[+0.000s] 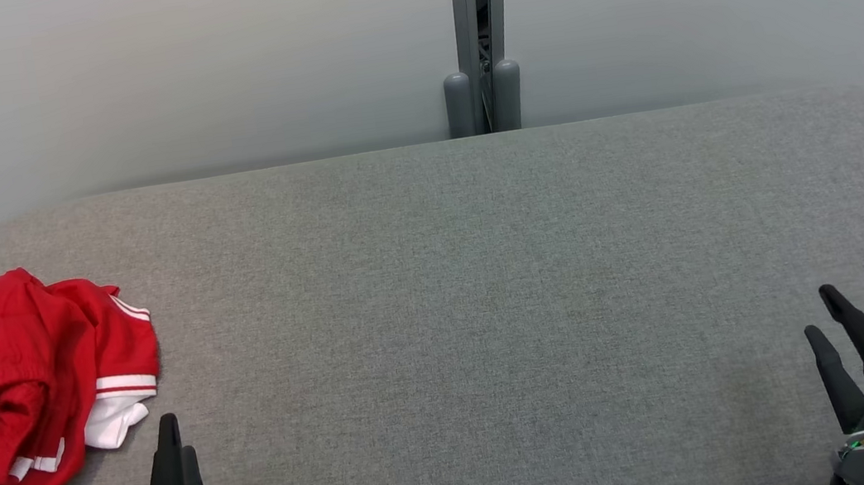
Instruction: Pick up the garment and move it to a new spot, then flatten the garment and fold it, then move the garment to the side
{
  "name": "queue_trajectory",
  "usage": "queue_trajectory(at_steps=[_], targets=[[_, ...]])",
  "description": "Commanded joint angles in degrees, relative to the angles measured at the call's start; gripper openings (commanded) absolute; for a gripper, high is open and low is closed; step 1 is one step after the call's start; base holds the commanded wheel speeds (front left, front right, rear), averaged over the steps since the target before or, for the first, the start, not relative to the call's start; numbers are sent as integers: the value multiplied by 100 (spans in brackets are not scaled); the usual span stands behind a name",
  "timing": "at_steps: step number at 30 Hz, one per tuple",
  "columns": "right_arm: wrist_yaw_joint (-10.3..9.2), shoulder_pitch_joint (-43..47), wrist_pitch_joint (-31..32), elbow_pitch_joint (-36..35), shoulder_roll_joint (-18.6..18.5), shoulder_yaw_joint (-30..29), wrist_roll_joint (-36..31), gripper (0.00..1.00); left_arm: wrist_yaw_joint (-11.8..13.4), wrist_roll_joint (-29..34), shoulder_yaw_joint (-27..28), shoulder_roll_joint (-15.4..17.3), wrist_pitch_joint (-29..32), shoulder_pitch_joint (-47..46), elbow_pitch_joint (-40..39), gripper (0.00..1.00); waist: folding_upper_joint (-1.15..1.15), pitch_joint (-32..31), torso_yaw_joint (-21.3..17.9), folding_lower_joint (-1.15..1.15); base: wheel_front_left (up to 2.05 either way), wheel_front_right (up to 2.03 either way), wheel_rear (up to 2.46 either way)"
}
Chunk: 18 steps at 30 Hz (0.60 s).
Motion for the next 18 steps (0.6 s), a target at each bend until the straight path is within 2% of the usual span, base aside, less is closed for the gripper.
queue_trajectory(at_steps=[1,10,18], targets=[[1,-116,-116,-106,-44,111,-15,100,-1,28,20,24,-36,-90,-115,100,0,-1,0,0,0,0,0],[2,-155,-466,-221,-61,460,-103,100,-2,186,106,33,-143,-81,-258,100,0,0,0,0,0,0,0],[3,-200,-785,-317,-77,771,-515,100,-3,680,237,42,-240,-83,-352,100,0,-7,-2,0,0,0,0]])
